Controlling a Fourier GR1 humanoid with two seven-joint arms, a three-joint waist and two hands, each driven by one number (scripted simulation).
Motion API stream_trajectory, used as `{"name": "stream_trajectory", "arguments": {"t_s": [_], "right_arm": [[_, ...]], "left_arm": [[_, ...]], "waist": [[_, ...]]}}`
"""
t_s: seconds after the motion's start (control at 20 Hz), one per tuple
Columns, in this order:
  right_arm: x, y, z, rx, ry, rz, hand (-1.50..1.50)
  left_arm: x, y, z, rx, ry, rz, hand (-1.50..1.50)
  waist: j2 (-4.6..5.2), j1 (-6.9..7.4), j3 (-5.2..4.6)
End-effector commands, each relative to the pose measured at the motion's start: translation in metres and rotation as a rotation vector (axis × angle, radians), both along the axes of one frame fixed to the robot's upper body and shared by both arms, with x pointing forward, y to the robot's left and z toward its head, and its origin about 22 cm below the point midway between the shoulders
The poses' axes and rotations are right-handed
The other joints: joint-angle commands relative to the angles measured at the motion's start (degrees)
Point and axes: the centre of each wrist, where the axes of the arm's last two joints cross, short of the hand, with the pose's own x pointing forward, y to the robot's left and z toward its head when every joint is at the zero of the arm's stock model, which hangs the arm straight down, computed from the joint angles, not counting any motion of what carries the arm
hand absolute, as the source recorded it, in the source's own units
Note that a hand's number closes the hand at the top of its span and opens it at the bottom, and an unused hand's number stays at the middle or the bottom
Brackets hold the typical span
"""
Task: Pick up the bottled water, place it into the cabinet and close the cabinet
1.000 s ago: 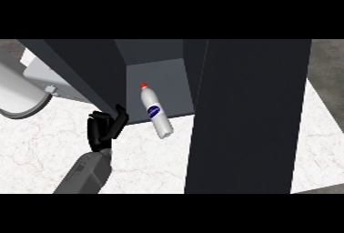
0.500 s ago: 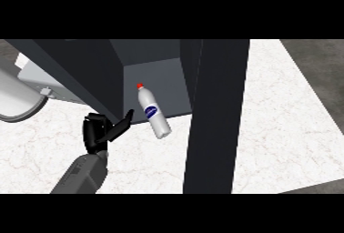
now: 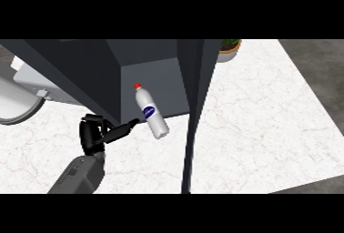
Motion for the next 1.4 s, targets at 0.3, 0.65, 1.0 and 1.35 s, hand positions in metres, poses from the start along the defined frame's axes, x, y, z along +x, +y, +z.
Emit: {"name": "stream_trajectory", "arguments": {"t_s": [0.3, 0.65, 1.0, 1.35], "right_arm": [[0.005, 0.005, 0.002, -0.016, -0.009, 0.051, -1.5], [0.005, 0.003, 0.001, -0.012, -0.005, 0.047, -1.5], [0.004, 0.0, 0.006, -0.05, -0.009, 0.031, -1.5], [-0.005, 0.005, 0.008, -0.084, -0.008, 0.033, -1.5]], "left_arm": [[0.061, -0.052, 0.065, 0.023, -0.157, -0.27, -1.5], [0.061, -0.069, 0.076, -0.03, -0.23, -0.335, 1.5], [0.058, -0.087, 0.074, -0.085, -0.246, -0.388, 1.5], [0.055, -0.098, 0.072, -0.18, -0.24, -0.454, 1.5]], "waist": [[1.16, -3.88, -1.2], [0.22, -2.35, -1.24], [-0.18, -0.03, -1.33], [-0.8, 2.63, -1.27]]}}
